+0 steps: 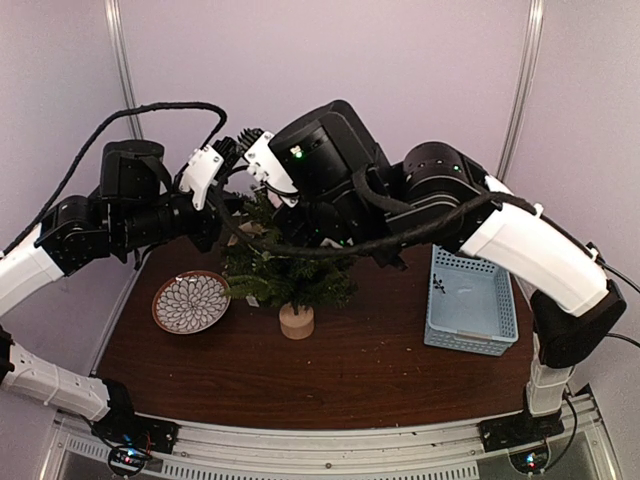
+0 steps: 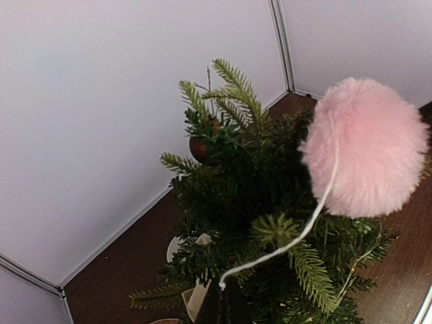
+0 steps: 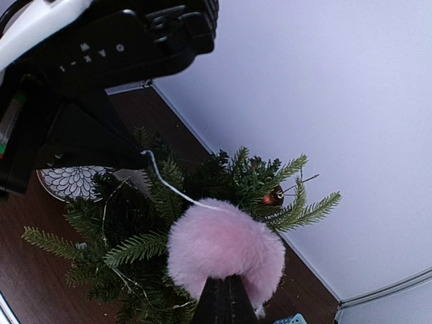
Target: Decorate the small christmas tree
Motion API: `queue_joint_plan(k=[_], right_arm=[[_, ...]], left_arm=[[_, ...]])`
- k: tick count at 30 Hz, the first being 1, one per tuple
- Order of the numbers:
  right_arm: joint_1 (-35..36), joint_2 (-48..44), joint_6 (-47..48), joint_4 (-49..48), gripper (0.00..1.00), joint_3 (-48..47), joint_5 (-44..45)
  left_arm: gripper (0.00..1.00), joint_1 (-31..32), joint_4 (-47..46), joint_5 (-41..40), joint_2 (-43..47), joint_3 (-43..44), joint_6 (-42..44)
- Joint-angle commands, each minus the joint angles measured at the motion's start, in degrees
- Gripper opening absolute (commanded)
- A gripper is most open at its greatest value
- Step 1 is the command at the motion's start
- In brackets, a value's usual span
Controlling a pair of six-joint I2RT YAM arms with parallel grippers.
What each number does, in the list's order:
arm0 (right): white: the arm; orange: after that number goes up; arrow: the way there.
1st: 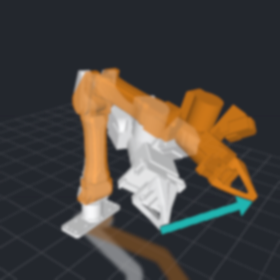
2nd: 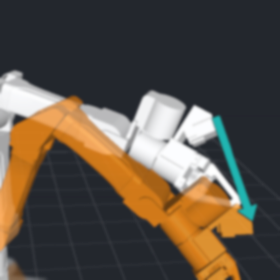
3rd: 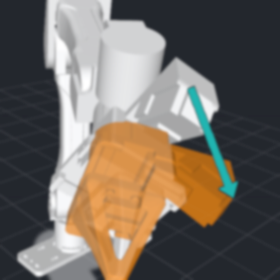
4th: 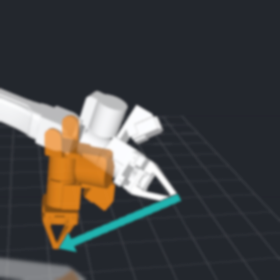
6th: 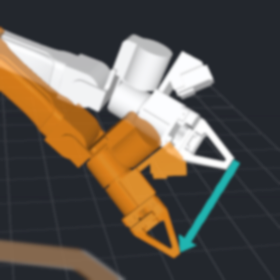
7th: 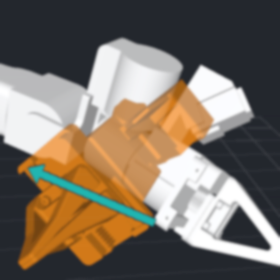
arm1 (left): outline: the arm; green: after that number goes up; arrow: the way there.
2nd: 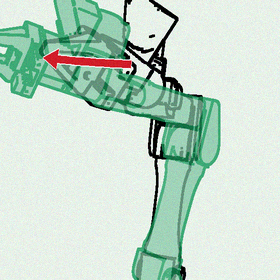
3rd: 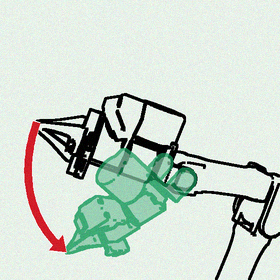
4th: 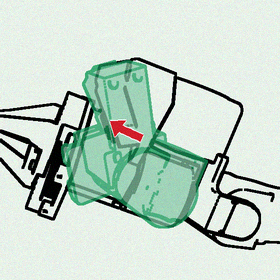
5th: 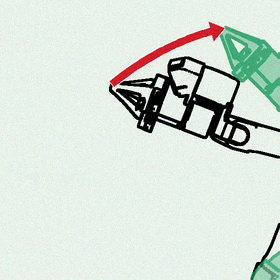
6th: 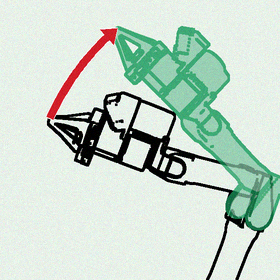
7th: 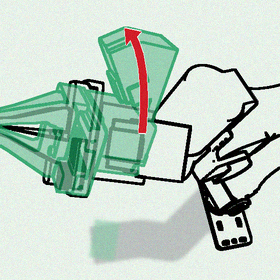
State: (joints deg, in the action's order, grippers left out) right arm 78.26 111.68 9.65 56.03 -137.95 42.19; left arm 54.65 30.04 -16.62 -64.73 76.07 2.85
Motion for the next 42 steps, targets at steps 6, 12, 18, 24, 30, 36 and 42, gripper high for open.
queue_joint_plan(k=[6,12,18,24,30,36,42], right_arm=[[-1.4,-0.5,-4.2,1.8,0.00,2.0,-1.9],[-1.8,-0.7,-4.6,1.1,0.00,1.6,-3.0],[-1.9,-0.7,-4.8,0.8,0.00,1.8,-3.9],[-2.0,-1.0,-4.8,0.5,0.00,2.1,-4.2],[-2.3,-2.1,-4.9,-1.1,0.00,3.8,-4.9],[-2.7,-2.5,-5.0,-1.5,0.00,4.3,-5.3],[-2.8,-3.4,-5.0,-2.4,0.00,5.8,-5.3]], left_arm=[[0.00,-1.9,-2.9,2.6,0.5,-2.1,-1.6],[0.00,-2.3,-2.1,2.9,0.2,0.1,-0.8],[0.00,-2.3,-1.3,4.0,-0.6,3.3,0.9],[0.00,-2.3,-0.2,6.5,-2.7,6.7,3.1],[0.00,-2.3,2.4,9.1,-5.0,9.3,5.5],[0.00,-2.3,3.0,8.4,-5.1,9.6,6.6],[0.00,-3.0,3.1,8.5,-5.2,7.8,7.0]])
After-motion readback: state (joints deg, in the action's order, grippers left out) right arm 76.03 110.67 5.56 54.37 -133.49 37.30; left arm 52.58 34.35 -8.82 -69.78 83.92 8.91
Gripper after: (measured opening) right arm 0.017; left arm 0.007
